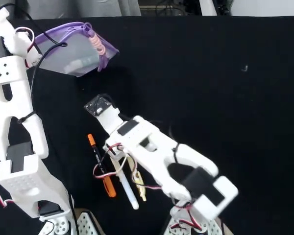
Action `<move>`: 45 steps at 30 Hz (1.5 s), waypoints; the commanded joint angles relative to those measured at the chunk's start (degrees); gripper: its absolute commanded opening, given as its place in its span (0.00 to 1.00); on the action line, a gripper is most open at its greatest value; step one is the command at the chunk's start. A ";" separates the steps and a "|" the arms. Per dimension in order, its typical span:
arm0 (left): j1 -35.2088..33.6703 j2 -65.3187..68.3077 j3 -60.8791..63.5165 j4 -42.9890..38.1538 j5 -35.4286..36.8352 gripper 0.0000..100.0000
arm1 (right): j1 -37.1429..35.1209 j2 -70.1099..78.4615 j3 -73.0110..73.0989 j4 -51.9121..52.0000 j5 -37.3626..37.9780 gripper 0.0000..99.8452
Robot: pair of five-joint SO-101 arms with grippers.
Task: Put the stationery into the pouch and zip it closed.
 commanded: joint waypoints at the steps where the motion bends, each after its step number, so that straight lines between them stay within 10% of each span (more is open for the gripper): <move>1: -1.19 0.79 -0.22 -0.70 0.26 0.03 | 3.69 3.12 -6.64 0.53 -0.18 0.08; 21: 3.65 0.35 -1.45 1.93 -0.09 0.03 | 18.81 -15.16 -22.99 17.41 -0.09 0.01; 45: 17.36 0.26 -12.09 10.55 -1.41 0.03 | 20.40 -58.95 -9.98 -12.84 -11.69 0.01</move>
